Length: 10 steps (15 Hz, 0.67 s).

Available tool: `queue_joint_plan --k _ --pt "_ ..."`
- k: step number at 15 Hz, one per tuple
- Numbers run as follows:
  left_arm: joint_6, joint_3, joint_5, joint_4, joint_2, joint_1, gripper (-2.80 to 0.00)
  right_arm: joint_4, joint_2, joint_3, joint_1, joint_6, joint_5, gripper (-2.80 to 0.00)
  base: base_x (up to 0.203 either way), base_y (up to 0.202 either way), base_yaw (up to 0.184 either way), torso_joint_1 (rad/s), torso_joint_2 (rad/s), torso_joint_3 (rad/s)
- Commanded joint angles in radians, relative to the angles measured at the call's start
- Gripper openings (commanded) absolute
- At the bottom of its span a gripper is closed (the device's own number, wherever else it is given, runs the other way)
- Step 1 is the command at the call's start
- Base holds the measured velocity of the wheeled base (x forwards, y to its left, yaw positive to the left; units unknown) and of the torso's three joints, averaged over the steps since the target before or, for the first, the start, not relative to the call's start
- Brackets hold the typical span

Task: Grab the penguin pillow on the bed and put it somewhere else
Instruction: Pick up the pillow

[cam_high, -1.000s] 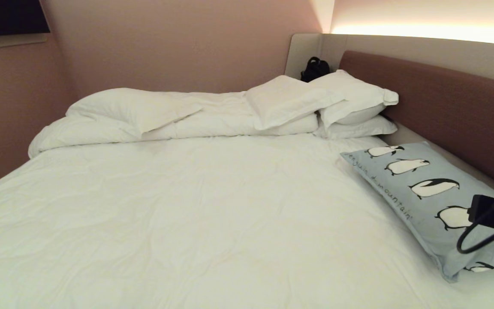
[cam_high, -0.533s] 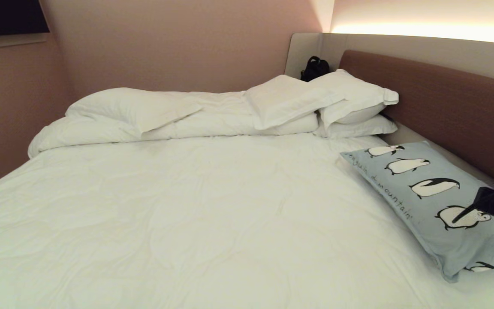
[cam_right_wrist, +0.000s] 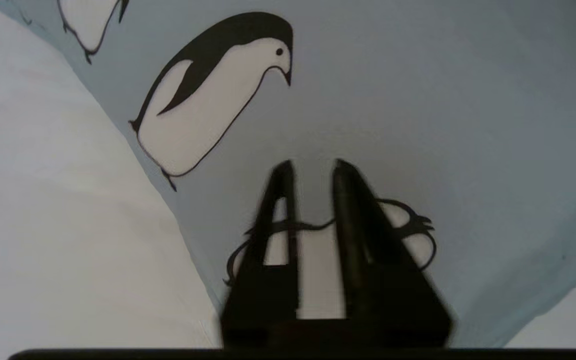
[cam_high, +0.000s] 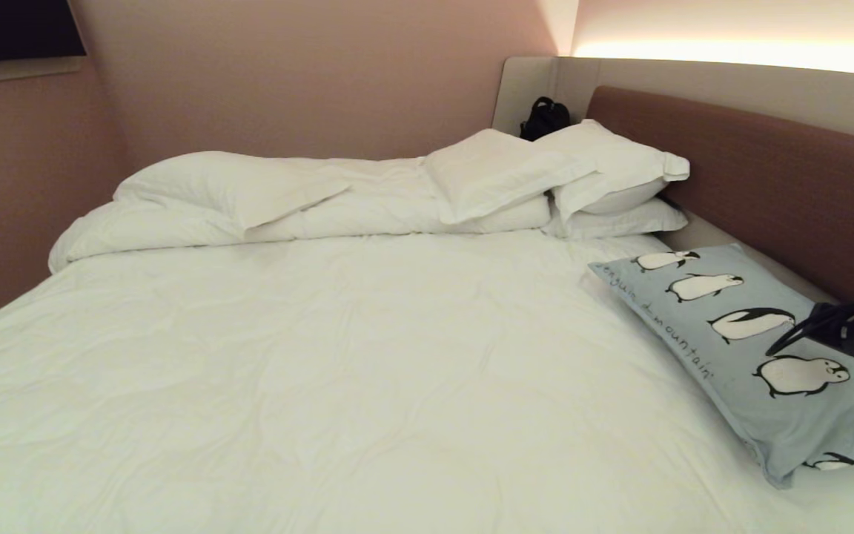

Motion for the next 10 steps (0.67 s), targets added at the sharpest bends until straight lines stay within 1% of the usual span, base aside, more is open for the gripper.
queue_joint_plan --k 1,2,3,6,8,9,10 --pt "0.0 0.0 0.0 0.0 0.0 0.0 -2.8 -0.005 0.021 -0.025 -0.005 -0.007 0.009 0.0 0.0 0.0 0.0 0.0 0.0 0.0" --pt "0.0 0.0 0.0 0.0 0.0 0.0 -2.8 -0.006 0.023 -0.045 -0.015 -0.029 0.037 0.0 0.0 0.0 0.0 0.0 0.0 0.0" --pt "-0.001 0.0 0.0 0.0 0.0 0.0 -2.8 -0.005 0.027 -0.068 -0.029 -0.07 0.063 0.0 0.0 0.0 0.0 0.0 0.0 0.0" --pt "0.0 0.0 0.0 0.0 0.0 0.0 -2.8 -0.006 0.063 -0.131 -0.061 -0.229 0.081 0.0 0.0 0.0 0.0 0.0 0.0 0.0" --pt "-0.001 0.0 0.0 0.0 0.0 0.0 -2.8 -0.005 0.087 -0.154 -0.076 -0.32 0.099 0.0 0.0 0.0 0.0 0.0 0.0 0.0" --pt "0.0 0.0 0.0 0.0 0.0 0.0 -2.8 -0.006 0.097 -0.157 -0.079 -0.354 0.127 0.0 0.0 0.0 0.0 0.0 0.0 0.0" --pt "0.0 0.0 0.0 0.0 0.0 0.0 -2.8 -0.006 0.117 -0.165 -0.082 -0.372 0.142 0.0 0.0 0.0 0.0 0.0 0.0 0.0"
